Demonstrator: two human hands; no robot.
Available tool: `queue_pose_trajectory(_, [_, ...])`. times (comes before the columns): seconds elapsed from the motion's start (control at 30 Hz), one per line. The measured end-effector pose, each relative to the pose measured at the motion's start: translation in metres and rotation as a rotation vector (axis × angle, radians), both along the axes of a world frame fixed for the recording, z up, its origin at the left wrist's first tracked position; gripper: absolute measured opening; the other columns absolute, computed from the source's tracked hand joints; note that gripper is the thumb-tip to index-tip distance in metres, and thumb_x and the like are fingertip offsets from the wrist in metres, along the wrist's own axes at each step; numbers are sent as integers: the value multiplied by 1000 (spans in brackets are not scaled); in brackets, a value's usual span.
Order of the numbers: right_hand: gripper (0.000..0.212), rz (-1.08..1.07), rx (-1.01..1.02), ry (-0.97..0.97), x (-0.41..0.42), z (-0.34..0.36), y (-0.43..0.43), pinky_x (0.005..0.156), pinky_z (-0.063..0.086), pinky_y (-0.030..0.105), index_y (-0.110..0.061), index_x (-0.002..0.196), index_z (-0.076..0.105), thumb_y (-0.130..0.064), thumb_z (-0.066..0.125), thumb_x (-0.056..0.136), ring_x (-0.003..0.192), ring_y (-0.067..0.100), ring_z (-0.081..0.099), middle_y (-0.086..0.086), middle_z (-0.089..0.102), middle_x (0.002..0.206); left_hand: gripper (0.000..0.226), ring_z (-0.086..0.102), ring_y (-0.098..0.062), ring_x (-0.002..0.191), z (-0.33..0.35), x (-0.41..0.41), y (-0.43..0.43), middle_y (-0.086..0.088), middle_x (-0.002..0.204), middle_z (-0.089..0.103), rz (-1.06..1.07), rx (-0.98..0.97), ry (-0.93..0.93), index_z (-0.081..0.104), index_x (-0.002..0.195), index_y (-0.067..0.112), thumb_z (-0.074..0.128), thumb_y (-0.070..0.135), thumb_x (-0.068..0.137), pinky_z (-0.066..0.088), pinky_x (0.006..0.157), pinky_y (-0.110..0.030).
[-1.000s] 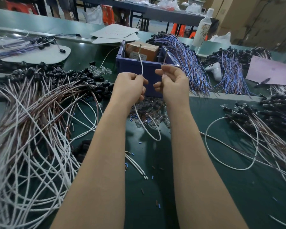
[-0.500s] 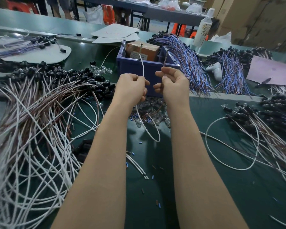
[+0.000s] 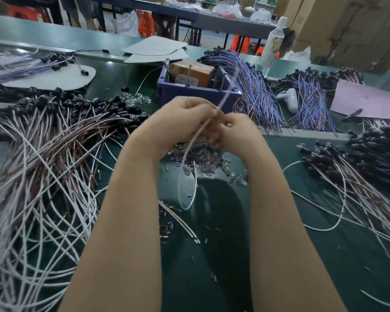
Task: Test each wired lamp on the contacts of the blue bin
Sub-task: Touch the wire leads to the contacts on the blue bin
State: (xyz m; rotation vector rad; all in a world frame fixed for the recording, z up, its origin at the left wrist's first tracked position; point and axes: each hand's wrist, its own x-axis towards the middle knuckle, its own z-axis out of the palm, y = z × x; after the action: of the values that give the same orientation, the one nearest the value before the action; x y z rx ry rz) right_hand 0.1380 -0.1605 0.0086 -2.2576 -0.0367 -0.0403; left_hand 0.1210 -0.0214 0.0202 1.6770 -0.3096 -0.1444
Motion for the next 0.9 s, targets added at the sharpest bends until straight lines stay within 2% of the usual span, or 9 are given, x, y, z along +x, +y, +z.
queue_pose_trajectory(0.07, [24,36,-138,79,-6,-3,-8,82,56,47,-14,70,62,-5,50,88,78,25,66,8,70,73,30,65,-13,72,-1,-5,-3,-2,78,73,-91,87,33,75,83,20,47,11,89,51,61,-17])
queue_pose_trajectory(0.17, [28,14,-254,165,-16,-7,-24,79,57,43,-11,63,62,-4,48,86,69,21,65,10,72,72,22,56,-17,68,-9,3,-2,-2,75,67,192,424,40,72,88,12,51,18,91,42,62,-22])
queue_pose_trajectory(0.27, [31,70,-322,252,-26,-6,-33,52,52,20,-11,57,63,-8,48,85,53,11,61,8,73,69,32,57,-27,82,-27,7,0,-10,90,63,332,842,89,64,96,5,60,36,89,42,69,-28])
queue_pose_trajectory(0.33, [34,138,-364,288,-32,-7,-32,40,40,11,-12,54,63,-10,48,84,41,3,55,4,71,64,39,57,-30,90,-39,8,-3,-10,95,60,353,868,183,58,96,7,66,43,84,45,76,-33])
queue_pose_trajectory(0.5, [28,276,-319,399,-41,-10,-29,42,38,15,-13,63,61,-9,49,87,38,5,47,-4,66,53,40,59,-32,102,-51,9,2,-13,109,62,481,859,231,50,95,11,74,39,78,44,79,-35])
queue_pose_trajectory(0.63, [26,226,-231,418,-43,-2,-36,38,33,13,-9,72,64,-5,44,88,36,8,41,-1,64,51,28,59,-34,103,-55,10,10,-16,113,62,515,867,250,51,93,10,70,28,82,45,79,-35])
queue_pose_trajectory(0.73, [24,-90,-123,177,-39,3,-46,44,44,15,-8,79,63,-9,42,91,40,5,52,-4,63,52,21,60,-33,102,-53,11,11,-15,110,64,526,857,212,59,96,8,66,23,83,46,81,-35])
queue_pose_trajectory(0.8, [13,-423,71,-161,-36,5,-52,70,53,29,-10,94,59,-13,46,92,66,10,63,-5,63,72,19,60,-28,97,-45,12,13,-8,101,64,532,763,89,60,96,12,67,25,84,45,82,-33])
queue_pose_trajectory(0.9, [15,-591,245,-656,-39,8,-45,73,46,16,-9,106,57,-11,49,93,68,-5,51,-16,50,80,16,60,-13,76,-29,8,10,4,82,63,405,510,-93,57,86,20,71,27,83,44,71,-26])
